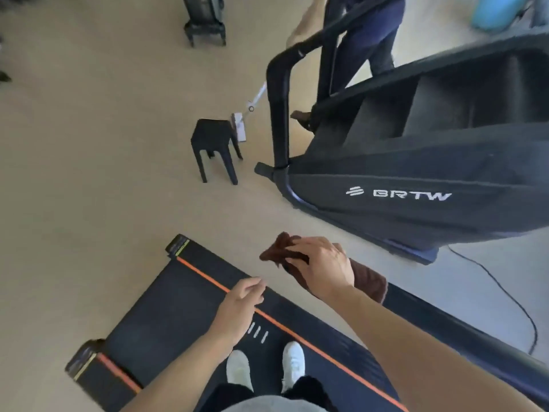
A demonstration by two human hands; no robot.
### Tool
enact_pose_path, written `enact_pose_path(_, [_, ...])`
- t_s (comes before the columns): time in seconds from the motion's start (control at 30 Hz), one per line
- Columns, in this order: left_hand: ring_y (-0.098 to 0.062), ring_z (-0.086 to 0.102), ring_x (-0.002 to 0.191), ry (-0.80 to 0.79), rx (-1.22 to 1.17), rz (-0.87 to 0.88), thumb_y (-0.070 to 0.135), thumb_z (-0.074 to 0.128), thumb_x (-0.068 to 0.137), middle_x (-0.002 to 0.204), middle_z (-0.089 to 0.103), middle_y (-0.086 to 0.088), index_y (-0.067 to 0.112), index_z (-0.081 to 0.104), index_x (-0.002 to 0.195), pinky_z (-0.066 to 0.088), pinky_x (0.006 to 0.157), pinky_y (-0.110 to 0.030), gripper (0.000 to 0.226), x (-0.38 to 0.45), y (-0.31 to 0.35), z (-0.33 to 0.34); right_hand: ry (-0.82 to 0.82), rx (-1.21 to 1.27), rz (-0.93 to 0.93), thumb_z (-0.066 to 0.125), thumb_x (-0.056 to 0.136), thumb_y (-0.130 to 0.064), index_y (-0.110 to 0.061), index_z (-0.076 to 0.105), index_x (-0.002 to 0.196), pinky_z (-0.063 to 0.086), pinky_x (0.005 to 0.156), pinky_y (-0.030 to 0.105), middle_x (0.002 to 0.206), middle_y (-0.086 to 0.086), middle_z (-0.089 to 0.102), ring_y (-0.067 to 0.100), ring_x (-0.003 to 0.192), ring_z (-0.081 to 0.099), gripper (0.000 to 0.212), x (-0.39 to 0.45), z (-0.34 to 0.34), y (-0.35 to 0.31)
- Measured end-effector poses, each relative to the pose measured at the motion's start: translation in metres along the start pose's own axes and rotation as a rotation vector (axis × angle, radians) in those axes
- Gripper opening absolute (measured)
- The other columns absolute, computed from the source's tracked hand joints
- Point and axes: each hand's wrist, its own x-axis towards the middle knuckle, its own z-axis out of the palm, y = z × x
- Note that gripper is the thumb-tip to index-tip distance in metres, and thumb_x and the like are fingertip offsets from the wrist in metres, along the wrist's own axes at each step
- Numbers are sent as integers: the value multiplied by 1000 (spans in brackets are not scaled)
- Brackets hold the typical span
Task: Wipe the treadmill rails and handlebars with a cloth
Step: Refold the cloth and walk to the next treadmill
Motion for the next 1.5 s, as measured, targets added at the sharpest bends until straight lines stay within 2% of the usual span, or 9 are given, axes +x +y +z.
enact_pose_path(0.13, [-17,63,118,74,-218,-103,39,50,103,134,63,-1,28,59,120,47,105,-36,22,-11,-2,-19,-129,-25,-82,57,100,-46,-49,71,121,48,97,30,117,-19,72,17,113,62,25,27,16,-38])
enact_pose_path(0.3, [-26,70,111,192,-823,-221,62,58,91,117,75,-7,17,70,112,52,102,-50,51,-26,-13,-75,-532,431,-318,70,93,-22,-36,78,115,53,87,23,98,-18,76,-3,93,67,28,27,46,-131])
enact_pose_path(0.47, [-28,75,94,520,-1131,-86,27,63,96,109,76,-16,6,69,116,60,78,-43,30,-43,-41,-166,-760,498,-527,80,89,-27,-39,75,120,45,97,14,110,-25,69,-1,106,61,34,21,85,-223])
enact_pose_path(0.53, [-29,74,99,650,-1115,-66,22,66,95,112,76,-15,8,72,113,57,90,-44,24,-51,-55,-206,-844,622,-409,81,89,-33,-45,76,110,51,94,19,107,-21,72,2,103,67,24,29,101,-259])
enact_pose_path(0.63, [-14,75,72,764,-1040,-35,17,68,94,89,80,-5,12,72,100,58,63,-25,9,-65,-73,-263,-680,636,-320,74,96,-24,-36,75,99,46,82,18,99,-18,74,-1,92,66,12,55,134,-313])
enact_pose_path(0.87, [-12,73,93,721,-786,23,16,66,96,103,79,-3,15,75,107,56,76,-20,14,-81,-89,-380,-1047,323,-528,79,89,-16,-45,49,136,33,109,20,131,-27,50,-3,126,46,64,116,191,-436])
enact_pose_path(1.0, [-21,72,103,779,-681,33,17,67,96,102,79,-6,13,76,105,55,93,-33,13,-72,-93,-441,-1138,246,-657,81,82,-16,-25,72,109,49,90,19,103,-17,71,-9,93,60,30,148,219,-491])
enact_pose_path(1.2, [-8,70,84,969,-632,-69,28,64,98,86,75,8,23,71,96,51,69,-16,10,-39,-98,-534,-1222,225,-620,84,73,-37,-20,67,92,48,74,29,79,-15,66,2,74,61,30,227,267,-562])
enact_pose_path(1.5, [-27,73,94,1338,-828,-197,30,66,97,90,77,-6,21,72,93,57,90,-50,12,3,-110,-634,-1141,282,-568,78,90,-35,-31,58,108,50,76,22,98,-12,73,2,82,70,27,320,310,-690])
